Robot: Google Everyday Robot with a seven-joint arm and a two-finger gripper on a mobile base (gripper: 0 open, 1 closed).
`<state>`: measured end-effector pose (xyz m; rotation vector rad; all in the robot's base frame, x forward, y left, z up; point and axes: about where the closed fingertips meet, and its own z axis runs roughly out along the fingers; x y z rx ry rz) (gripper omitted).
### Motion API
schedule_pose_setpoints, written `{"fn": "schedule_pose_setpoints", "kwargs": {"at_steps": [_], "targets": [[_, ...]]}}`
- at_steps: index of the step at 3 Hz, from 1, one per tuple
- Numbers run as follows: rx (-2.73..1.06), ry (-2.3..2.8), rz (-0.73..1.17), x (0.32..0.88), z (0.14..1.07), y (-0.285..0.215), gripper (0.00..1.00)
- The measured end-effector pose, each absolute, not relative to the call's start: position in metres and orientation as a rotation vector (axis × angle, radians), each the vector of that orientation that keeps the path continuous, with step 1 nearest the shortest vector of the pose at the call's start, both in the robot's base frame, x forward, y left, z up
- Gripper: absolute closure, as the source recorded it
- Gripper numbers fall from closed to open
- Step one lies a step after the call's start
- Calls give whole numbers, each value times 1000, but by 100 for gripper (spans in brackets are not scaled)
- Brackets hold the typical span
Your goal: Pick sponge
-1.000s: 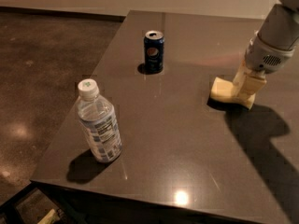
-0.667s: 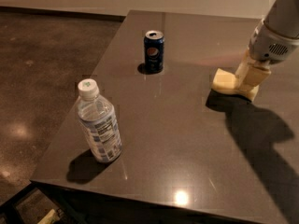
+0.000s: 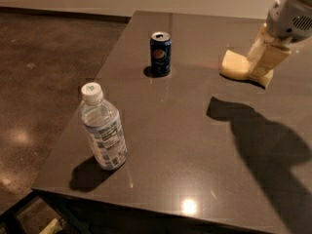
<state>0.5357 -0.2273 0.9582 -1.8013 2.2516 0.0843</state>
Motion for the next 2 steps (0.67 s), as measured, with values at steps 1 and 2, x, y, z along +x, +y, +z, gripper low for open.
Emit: {"fn": "schedule_pose_setpoints", "kwargs": {"at_steps": [1,2], "targets": [[-1816,2163,94,529,987,-210,100],[-1792,2139,72,539,988,-207,100]]}}
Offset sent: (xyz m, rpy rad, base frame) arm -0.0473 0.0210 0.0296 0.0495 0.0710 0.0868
